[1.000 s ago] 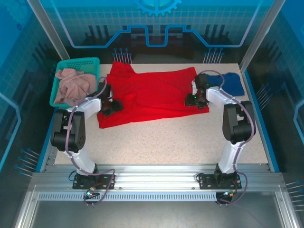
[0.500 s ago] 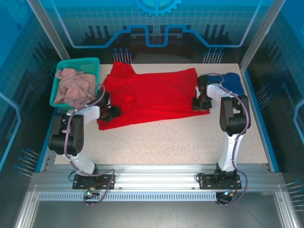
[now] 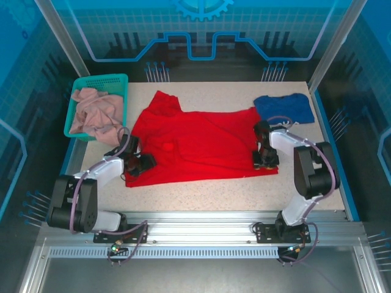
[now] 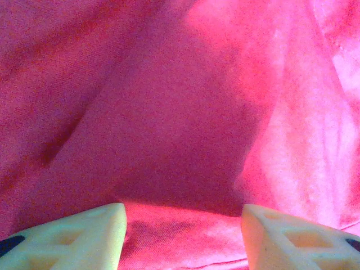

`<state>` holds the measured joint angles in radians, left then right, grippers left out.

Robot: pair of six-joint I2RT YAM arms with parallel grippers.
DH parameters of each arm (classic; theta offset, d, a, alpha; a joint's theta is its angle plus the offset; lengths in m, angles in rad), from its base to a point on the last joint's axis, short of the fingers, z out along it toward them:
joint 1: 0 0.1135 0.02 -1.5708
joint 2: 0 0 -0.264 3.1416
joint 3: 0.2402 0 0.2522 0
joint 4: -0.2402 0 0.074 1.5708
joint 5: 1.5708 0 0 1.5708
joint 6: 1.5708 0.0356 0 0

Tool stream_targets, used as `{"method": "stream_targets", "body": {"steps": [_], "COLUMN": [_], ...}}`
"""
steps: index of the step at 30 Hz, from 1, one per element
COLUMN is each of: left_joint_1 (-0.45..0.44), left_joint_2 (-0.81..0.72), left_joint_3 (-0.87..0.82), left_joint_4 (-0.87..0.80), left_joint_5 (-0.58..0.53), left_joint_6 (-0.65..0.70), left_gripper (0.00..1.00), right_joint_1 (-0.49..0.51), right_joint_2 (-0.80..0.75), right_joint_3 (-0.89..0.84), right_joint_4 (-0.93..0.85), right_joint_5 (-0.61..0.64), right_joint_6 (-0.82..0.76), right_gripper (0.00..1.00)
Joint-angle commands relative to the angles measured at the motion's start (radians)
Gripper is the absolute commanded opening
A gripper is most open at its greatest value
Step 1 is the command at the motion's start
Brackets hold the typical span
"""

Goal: Fold the inside-out t-shirt

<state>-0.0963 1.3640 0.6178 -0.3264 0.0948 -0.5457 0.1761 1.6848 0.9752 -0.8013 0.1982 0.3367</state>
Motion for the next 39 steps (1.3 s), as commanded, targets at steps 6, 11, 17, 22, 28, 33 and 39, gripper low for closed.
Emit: {"method": "stream_targets", "body": {"steps": [6,11,17,22,28,33,39], "left_joint_1": [-0.069,-0.173,-0.233,-0.295,-0.309,-0.304,-0.172], "left_joint_2": [-0.053,0.075,0.277,0.420,0.500,0.404,0.241], "left_joint_3": [0.147,0.240,0.334,0.432,0.505,0.499,0.356], "left_joint_4": [-0.014,0.037,0.128,0.163,0.090,0.046,0.074], "left_joint_5": [0.038,0.073,0.134,0.145,0.103,0.038,0.003], "left_joint_6": [-0.011,-0.013,-0.016,-0.002,0.066,0.125,0.093], "left_gripper": [0.59,0.57,0.51,0.51,0.53,0.57,0.59], "right_joint_1": [0.043,0.035,-0.042,-0.052,-0.052,-0.053,-0.056], "right_joint_2": [-0.076,-0.002,0.076,0.090,0.067,0.051,0.088], "right_joint_3": [0.038,0.102,0.141,0.148,0.129,0.128,0.157], "right_joint_4": [0.162,0.172,0.172,0.172,0.171,0.175,0.205], "right_joint_5": [-0.211,-0.210,-0.266,-0.275,-0.274,-0.285,-0.321], "right_joint_6": [0.041,0.033,0.039,0.029,0.021,0.016,0.011], "right_gripper": [0.44,0.44,0.43,0.43,0.43,0.43,0.44]}}
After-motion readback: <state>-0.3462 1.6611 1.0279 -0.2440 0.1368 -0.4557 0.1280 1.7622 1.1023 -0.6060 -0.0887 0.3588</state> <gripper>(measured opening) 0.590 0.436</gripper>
